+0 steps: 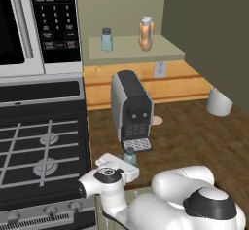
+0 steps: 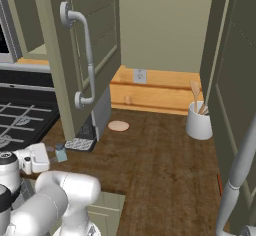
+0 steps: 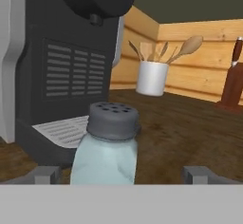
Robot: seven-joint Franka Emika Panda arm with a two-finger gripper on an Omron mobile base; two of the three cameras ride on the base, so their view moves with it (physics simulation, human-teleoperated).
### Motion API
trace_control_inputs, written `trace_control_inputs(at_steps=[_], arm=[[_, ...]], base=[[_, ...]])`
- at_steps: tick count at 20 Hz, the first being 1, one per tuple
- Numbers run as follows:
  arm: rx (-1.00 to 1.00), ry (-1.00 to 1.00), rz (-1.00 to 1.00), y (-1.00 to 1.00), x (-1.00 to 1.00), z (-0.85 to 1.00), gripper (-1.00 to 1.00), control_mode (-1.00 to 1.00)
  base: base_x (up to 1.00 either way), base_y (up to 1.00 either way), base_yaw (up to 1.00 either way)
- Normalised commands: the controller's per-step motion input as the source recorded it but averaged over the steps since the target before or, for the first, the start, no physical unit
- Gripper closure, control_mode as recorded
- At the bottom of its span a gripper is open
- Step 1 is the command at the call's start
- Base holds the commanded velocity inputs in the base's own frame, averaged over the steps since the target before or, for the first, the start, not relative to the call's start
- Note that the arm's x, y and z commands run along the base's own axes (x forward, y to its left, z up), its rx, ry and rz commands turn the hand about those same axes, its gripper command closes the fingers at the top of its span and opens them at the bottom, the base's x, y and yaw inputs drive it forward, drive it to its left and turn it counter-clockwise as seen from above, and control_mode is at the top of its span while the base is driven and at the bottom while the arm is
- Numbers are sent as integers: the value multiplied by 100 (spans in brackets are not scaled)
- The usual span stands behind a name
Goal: Put the shaker and condiment bottle from the counter next to their counterparts in the cabinet.
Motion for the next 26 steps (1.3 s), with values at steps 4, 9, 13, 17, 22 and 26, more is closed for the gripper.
trace_control_inputs(at_steps=[4, 9, 13, 17, 22, 26], arm=[[0, 0, 0, 0, 9, -13, -100, -100], [0, 0, 0, 0, 16, 0, -100, -100], [0, 0, 0, -7, 23, 0, -100, -100], [0, 1, 0, -31, 18, 0, -100, -100], [-1, 10, -2, -4, 16, -13, 100, -100], [0, -5, 12, 0, -12, 0, 100, -100]], base=[[0, 0, 0], [0, 0, 0], [0, 0, 0], [0, 0, 0], [0, 0, 0], [0, 0, 0]])
